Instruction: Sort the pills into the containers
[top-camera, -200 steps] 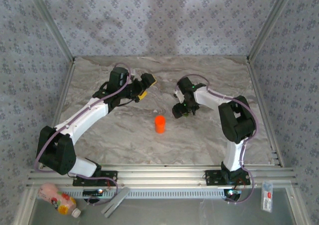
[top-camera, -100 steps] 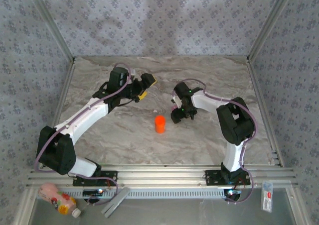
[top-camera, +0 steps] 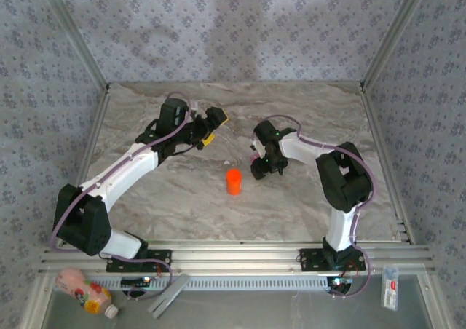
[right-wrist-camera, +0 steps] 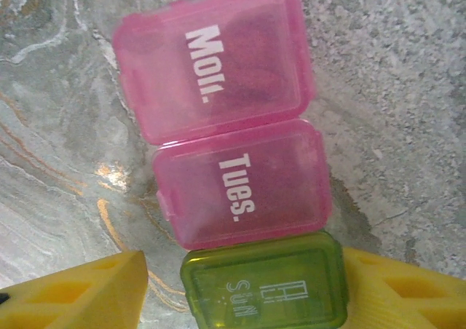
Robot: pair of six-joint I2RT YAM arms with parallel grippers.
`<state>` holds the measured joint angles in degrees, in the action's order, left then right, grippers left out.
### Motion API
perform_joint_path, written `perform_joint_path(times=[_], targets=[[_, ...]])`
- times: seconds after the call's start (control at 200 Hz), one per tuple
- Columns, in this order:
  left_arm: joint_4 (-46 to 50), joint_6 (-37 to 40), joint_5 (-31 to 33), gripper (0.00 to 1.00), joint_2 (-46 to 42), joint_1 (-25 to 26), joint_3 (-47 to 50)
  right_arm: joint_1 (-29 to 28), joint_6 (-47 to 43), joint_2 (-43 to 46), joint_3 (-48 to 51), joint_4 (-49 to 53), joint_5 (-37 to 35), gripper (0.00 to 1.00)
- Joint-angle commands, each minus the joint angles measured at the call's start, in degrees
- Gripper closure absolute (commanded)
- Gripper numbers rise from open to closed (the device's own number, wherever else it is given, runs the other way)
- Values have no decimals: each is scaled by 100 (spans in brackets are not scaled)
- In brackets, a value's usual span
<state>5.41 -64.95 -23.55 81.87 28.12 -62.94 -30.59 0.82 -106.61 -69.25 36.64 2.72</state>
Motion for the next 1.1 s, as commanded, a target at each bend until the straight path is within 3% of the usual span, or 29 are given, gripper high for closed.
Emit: perform_joint_path(times=[0.0, 1.094], targets=[[-66, 27, -63, 5, -5, -39, -70, -7, 85, -77, -123, 32, -111, 35], [-66, 1, -71, 5, 9, -29, -87, 108, 99, -317, -215, -193, -49, 42]])
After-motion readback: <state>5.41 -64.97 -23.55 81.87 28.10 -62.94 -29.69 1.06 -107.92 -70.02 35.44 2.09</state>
